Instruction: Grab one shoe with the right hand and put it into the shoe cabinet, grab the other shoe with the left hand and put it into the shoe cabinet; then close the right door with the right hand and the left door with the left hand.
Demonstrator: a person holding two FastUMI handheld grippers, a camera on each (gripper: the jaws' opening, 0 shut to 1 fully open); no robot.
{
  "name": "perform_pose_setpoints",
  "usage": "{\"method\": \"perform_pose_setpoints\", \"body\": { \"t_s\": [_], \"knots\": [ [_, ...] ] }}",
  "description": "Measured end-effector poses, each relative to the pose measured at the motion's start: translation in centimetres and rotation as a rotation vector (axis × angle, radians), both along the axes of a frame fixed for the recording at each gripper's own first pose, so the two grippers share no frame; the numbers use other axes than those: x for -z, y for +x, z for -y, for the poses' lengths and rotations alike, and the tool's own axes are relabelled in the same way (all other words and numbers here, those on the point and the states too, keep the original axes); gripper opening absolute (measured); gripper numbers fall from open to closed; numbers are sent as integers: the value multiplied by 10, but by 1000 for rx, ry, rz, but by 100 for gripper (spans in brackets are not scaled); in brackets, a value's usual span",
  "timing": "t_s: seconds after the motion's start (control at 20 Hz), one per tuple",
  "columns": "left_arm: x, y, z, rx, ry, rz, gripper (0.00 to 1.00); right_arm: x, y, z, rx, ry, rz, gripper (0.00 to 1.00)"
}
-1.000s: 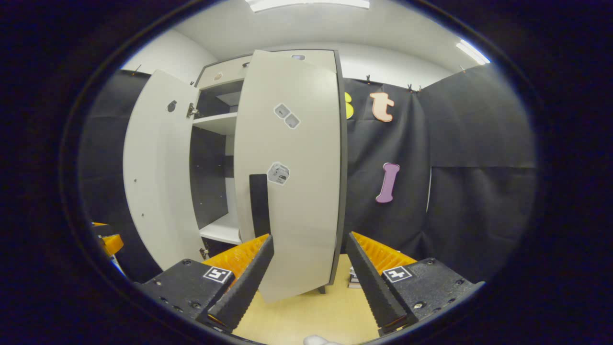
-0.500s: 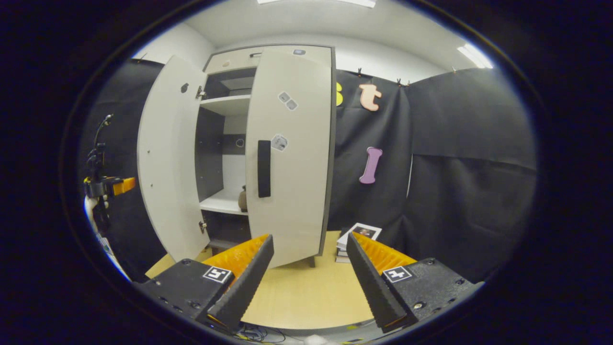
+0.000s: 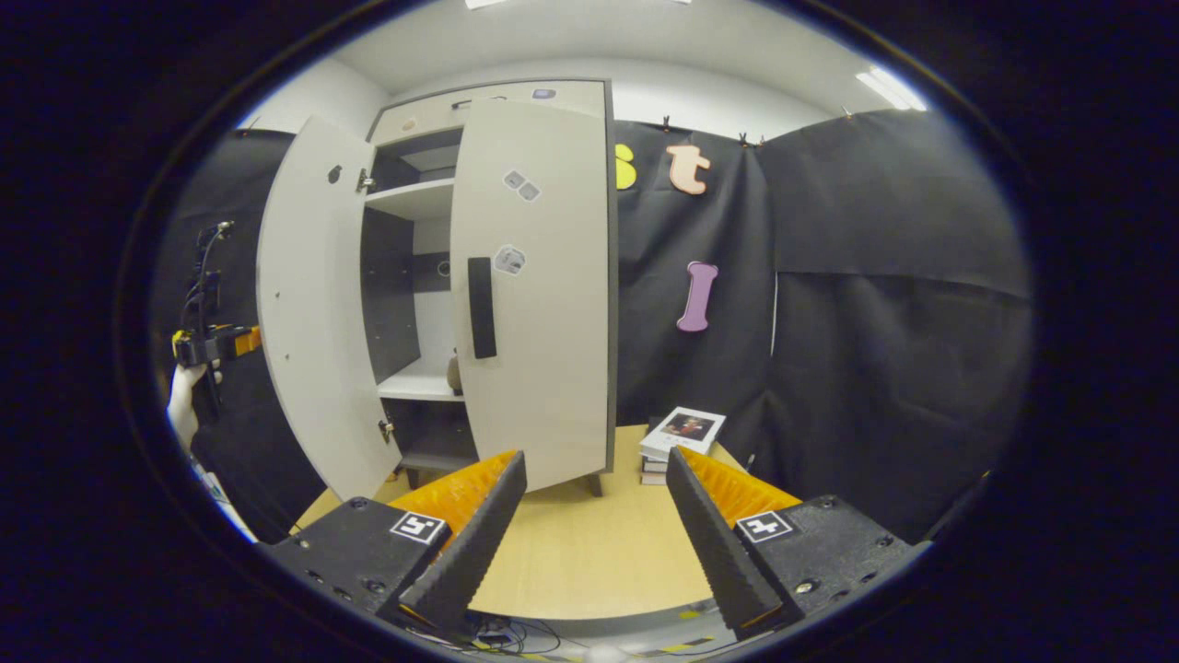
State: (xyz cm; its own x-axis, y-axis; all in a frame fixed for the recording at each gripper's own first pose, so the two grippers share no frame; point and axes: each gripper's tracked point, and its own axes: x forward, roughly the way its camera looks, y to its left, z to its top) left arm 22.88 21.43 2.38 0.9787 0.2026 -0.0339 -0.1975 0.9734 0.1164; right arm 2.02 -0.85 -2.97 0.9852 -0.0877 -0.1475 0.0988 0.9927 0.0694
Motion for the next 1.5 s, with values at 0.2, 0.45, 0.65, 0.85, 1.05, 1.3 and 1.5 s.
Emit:
{"method": "perform_pose_setpoints", "body": {
  "t_s": [0.2,0.45,0.65,0.85,1.05,1.3,1.5],
  "knots": [
    [0,-4,11,6,6,-2,86,9,-4,6,0,21,-20,100],
    [-2,-7,64,36,-13,-9,86,6,-5,24,-33,26,-18,100],
    [-2,2,119,68,-12,-7,86,4,-8,47,-73,36,-17,100],
    [-2,11,173,82,-47,-12,91,-1,-11,84,-101,30,-9,100],
    [-9,-11,204,68,-60,-3,96,-4,-10,113,-126,27,3,100],
    [-12,-69,225,38,-54,-10,96,-10,-8,126,-181,-3,24,100],
    [-19,-126,248,62,-44,-12,96,-17,-18,122,-200,-12,57,100]
  ]
}}
